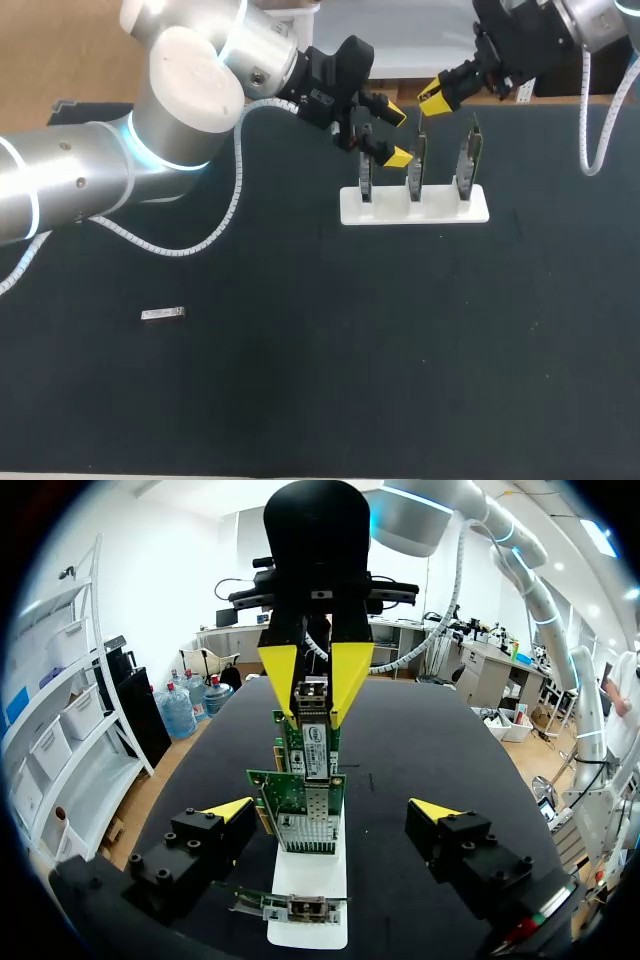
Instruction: Pick up the optical module with the left hand, and insert it into the network port with the right hand.
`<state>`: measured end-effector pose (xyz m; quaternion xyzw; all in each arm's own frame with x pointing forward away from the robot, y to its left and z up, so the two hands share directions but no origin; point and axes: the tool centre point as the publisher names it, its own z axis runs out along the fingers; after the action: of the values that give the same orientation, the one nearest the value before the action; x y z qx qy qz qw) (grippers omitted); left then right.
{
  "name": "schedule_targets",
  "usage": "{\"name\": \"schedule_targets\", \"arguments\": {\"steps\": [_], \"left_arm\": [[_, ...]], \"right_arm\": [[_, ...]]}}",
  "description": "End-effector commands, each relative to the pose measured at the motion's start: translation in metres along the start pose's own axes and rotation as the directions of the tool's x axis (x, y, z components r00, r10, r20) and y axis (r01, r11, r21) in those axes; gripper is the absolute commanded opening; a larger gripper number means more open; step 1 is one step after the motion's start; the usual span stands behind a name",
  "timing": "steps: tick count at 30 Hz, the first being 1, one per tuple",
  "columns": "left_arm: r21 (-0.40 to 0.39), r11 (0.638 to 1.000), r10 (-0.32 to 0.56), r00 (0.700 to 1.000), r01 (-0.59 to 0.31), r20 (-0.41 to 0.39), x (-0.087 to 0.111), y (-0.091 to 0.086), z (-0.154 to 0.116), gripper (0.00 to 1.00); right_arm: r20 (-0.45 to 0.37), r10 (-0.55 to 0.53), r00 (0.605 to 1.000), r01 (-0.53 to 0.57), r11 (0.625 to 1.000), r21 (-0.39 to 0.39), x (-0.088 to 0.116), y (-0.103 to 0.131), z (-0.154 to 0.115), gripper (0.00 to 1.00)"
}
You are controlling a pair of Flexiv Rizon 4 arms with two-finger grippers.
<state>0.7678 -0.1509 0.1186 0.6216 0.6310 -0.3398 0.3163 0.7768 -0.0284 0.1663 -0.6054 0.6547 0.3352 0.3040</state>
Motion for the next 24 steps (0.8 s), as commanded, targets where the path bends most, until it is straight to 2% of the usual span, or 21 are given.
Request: {"name": "schedule_targets", "arguments": {"steps": [1,24], "left_arm": [[0.000,1.000,-0.002,1.000,0.002,-0.004,-0.0008,0.0007,0.0004,1.00],[0.000,1.000,-0.002,1.000,0.002,-0.004,-0.0008,0.0007,0.0004,1.00]], "right_arm": [[-0.002,0.001,1.000,-0.001,1.000,0.007,0.0024,0.0023,0.0018,0.00],[0.004,-0.019,1.000,0.019,1.000,0.024,-0.0018,0.0017,-0.0005,0.00]]}}
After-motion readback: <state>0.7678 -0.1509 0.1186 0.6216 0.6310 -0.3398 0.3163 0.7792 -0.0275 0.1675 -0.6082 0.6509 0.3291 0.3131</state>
